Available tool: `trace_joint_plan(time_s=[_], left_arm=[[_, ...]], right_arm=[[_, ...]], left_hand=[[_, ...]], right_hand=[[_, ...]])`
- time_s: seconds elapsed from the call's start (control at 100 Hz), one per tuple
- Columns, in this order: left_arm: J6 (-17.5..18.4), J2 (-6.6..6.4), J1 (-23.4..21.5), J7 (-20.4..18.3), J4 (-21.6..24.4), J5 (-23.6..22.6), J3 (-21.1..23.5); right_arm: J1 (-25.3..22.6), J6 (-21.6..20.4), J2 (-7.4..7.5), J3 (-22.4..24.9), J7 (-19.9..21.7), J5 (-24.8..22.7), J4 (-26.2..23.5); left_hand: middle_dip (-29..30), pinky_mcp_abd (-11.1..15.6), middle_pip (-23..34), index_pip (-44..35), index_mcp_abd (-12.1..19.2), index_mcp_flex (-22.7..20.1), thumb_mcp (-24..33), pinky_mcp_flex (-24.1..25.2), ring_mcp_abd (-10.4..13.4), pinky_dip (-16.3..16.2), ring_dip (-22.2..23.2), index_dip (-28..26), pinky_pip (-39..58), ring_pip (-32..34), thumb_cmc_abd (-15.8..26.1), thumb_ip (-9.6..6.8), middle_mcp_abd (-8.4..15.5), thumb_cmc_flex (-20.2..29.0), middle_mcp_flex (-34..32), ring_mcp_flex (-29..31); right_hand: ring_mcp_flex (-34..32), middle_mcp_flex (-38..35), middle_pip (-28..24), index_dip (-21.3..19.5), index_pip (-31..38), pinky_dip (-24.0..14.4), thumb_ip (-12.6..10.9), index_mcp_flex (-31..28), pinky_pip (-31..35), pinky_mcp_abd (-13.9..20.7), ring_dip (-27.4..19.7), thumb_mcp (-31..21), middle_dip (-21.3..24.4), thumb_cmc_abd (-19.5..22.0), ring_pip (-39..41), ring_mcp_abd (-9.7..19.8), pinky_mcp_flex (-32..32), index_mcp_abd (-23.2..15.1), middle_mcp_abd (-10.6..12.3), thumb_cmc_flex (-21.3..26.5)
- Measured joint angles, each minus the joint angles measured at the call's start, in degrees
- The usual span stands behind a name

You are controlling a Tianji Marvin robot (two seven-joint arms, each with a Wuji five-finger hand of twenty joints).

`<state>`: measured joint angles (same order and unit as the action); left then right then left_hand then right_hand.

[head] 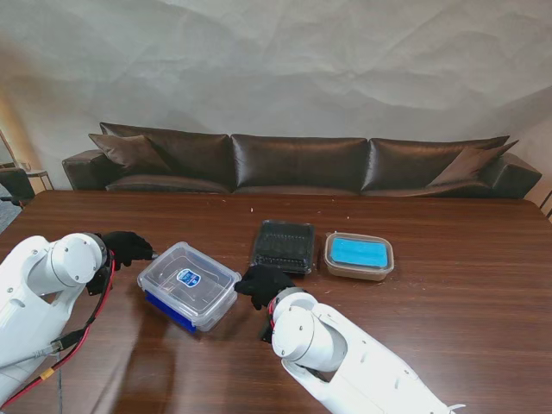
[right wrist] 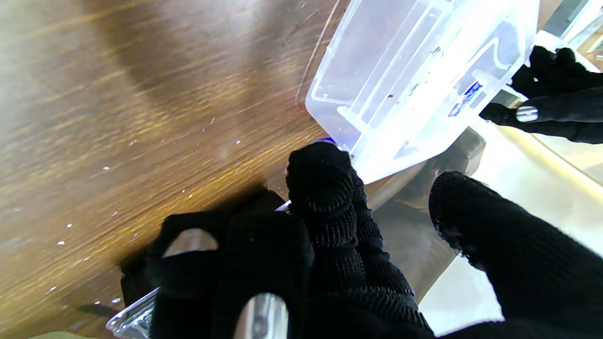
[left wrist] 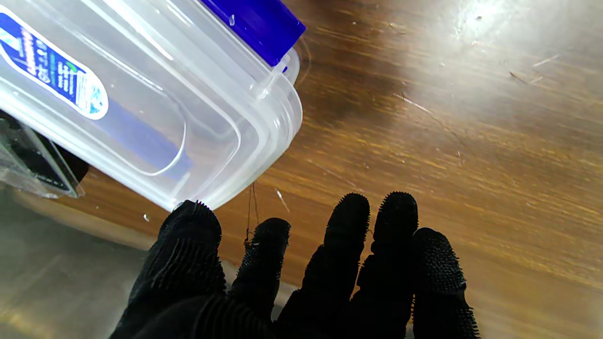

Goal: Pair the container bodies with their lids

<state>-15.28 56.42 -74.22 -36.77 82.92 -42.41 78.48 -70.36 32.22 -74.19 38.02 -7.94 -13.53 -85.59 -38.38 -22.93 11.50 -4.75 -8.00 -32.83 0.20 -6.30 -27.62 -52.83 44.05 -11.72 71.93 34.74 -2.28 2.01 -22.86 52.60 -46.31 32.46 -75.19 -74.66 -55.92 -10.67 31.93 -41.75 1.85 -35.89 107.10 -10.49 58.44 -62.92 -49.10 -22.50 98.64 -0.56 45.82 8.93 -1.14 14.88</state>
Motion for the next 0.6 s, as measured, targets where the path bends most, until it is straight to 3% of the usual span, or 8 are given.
trace_joint_plan(time_s=[0.19, 0.34, 0.46, 0.51, 0.6], left_arm=[[0.87, 0.01, -2.57, -0.28, 3.99, -1.05, 3.13], [0.64, 0.32, -7.57, 1.18, 10.16, -0.32, 7.61], [-0.58, 0.27, -12.01, 0.92, 15.43, 1.51, 9.90], [-1.85, 0.24, -13.42, -0.39, 17.01, 2.18, 10.68], [-3.99, 0.03, -15.21, -6.11, 19.00, 2.32, 12.44]], right_arm=[[0.51, 0.00, -0.12, 0.27, -0.14, 0.06, 0.73], [0.43, 0.25, -0.06, 0.35, -1.17, -3.96, 0.74], [1.15, -0.62, -0.14, 0.36, -1.56, -1.34, 1.69], [1.90, -1.25, -0.17, 0.20, -1.19, -0.01, 2.47], [3.49, -1.84, -0.34, -0.44, -0.61, -0.30, 4.12]], left_hand=[[0.01, 0.00, 0.12, 0.00, 0.02, -0.45, 0.00, -0.34, 0.00, 0.01, -0.01, 0.25, 0.00, 0.23, 0.00, 0.00, 0.00, 0.00, 0.00, 0.09], [-5.96, -0.10, 5.88, -2.65, -2.95, -5.39, 0.00, -4.49, 0.00, -1.14, 3.36, -0.99, 1.89, 7.81, 0.00, 0.00, 0.05, 0.00, -3.08, 3.24], [-10.51, -1.15, 9.92, -5.26, -4.67, -10.76, 0.00, -9.06, 0.07, -3.72, 5.74, -3.65, 5.04, 13.84, 0.00, 0.00, 0.72, 0.00, -7.40, 7.75], [-11.76, -1.71, 11.47, -6.60, -5.67, -12.86, 0.00, -10.70, 0.13, -4.29, 6.32, -4.75, 5.90, 15.43, 0.00, 0.00, 1.10, 0.00, -9.43, 10.02], [-13.48, -2.26, 13.81, -8.21, -5.92, -16.16, 0.00, -12.39, 0.17, -5.19, 7.18, -6.31, 6.86, 18.03, 0.00, 0.00, 1.28, 0.00, -10.34, 11.56]], right_hand=[[0.00, 0.00, 0.14, 0.00, -0.04, 0.00, 0.00, 0.01, 0.00, 0.00, -0.01, 0.00, 0.02, 0.00, 0.00, 0.00, 0.00, 0.07, 0.00, 0.00], [0.00, 0.00, 0.15, 0.00, 0.37, 0.00, 0.00, 0.01, 0.00, 0.00, -0.01, 0.00, 0.03, 0.00, 0.00, 0.00, 0.00, 0.07, 0.00, 0.00], [0.00, 0.00, 0.17, 0.00, 0.37, 0.00, 0.00, 0.01, 0.00, -0.06, -0.24, 0.00, 0.04, 0.00, 0.00, 0.00, 0.00, -1.32, 0.00, 0.00], [0.00, 0.02, 0.18, 0.00, 0.37, 0.00, 0.00, 0.12, 0.00, -0.23, -0.71, 0.00, 0.05, -0.01, -0.02, 0.00, 0.00, -1.96, 0.00, 0.00], [0.00, 0.15, 0.22, 0.40, -0.43, 0.00, 0.00, 1.97, 0.00, -0.71, -0.88, 0.01, 0.05, -0.02, -0.10, 0.00, 0.00, -3.38, 0.00, 0.00]])
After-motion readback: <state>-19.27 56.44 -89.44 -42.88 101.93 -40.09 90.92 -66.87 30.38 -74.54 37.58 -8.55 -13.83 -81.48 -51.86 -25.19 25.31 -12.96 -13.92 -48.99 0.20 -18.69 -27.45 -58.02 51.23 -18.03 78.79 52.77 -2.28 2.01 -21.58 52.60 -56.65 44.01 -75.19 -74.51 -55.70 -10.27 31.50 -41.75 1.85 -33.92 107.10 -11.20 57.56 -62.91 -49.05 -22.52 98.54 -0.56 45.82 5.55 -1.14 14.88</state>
